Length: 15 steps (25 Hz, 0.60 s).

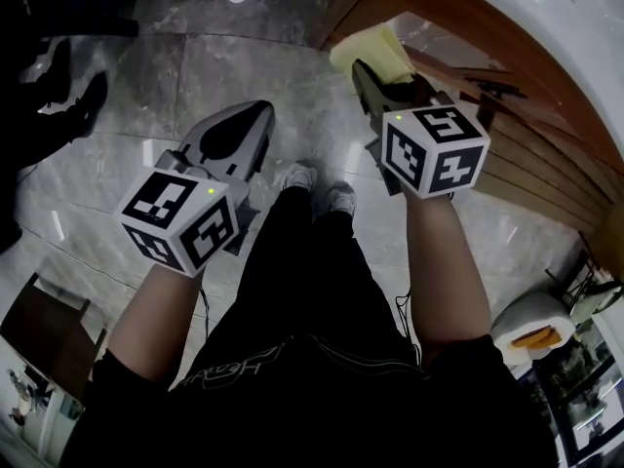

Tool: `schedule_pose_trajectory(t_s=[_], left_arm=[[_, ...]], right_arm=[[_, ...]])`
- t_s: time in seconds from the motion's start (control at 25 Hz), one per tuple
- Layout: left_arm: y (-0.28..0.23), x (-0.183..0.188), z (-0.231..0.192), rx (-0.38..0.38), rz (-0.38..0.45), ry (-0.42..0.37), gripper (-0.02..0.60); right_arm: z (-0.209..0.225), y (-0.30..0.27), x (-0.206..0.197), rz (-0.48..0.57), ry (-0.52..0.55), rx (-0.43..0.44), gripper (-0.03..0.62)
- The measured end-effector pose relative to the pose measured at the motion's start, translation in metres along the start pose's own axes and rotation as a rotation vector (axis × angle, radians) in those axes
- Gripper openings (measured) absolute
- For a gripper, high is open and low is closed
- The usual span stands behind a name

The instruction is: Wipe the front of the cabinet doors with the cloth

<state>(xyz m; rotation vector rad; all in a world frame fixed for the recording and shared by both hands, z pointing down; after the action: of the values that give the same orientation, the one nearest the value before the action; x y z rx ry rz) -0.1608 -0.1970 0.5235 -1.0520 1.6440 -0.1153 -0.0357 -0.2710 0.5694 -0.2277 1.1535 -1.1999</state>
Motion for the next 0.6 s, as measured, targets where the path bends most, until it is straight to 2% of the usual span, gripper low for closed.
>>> schedule_pose_trajectory(t_s=[0.24, 0.6], left_arm=[[0.008, -0.009, -0.019, 0.037, 0.006, 0.066, 0.006], [0.007, -0.008, -0.027, 0.051, 0.007, 0.079, 0.006]], right_arm=[[-0.009, -0.024, 0.006, -0.022, 0.041, 0.003, 0.041], [0.007, -0.041, 0.014, -0.019, 0.084, -0.065, 0.041]])
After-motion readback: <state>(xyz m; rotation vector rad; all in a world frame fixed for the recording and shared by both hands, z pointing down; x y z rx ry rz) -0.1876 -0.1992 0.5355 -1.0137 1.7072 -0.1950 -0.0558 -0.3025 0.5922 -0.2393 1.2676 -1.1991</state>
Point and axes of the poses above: the fingertips, and each gripper's own axes: y backward along the fingers, z to its right, x out of its top, the point moved 2 cm from there along y, backward along the fingers, and after that the axes turned 13 degrees about -y, right-handed, at the moved point
